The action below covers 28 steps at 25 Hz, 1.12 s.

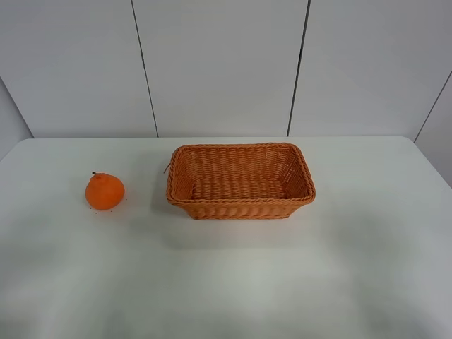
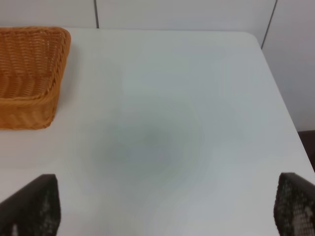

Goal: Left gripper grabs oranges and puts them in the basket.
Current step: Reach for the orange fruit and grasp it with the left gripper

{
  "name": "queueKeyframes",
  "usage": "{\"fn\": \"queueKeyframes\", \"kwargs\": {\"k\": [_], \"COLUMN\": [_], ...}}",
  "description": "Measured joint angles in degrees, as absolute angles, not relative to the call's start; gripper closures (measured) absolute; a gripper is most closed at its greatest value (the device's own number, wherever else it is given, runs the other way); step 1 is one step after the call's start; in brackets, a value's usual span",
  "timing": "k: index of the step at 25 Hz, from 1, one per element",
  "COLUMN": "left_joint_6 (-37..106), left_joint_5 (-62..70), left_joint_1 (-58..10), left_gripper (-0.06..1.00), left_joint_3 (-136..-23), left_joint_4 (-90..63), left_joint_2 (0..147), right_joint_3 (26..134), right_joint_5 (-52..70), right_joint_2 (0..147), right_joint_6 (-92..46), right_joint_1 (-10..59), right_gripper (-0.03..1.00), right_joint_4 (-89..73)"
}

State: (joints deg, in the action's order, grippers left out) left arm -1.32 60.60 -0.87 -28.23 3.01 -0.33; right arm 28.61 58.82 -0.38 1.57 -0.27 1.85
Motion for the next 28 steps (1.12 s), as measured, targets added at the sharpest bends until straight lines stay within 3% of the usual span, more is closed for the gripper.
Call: {"fn": "queueKeyframes", "kwargs": {"k": [20,28], "left_joint_6": [-1.1,0.3], "left_joint_5": [60.0,60.1], "left_joint_1": [-0.9,-0.9], "left_gripper": [0.09,0.09], "left_joint_3": [-28.6,-37.2], "left_joint_4": [3.0,3.0], "left_joint_2": [-0.1,20.0], "right_joint_3": [28.6,28.6], "right_joint_5": [58.8,58.8], "right_joint_2": [-0.4,-0.4], "right_joint_6": [1.6,1.6], "right_joint_1": [-0.3,-0.3], "right_gripper": [0.27,0.27], "right_joint_4": [1.9,1.9]}}
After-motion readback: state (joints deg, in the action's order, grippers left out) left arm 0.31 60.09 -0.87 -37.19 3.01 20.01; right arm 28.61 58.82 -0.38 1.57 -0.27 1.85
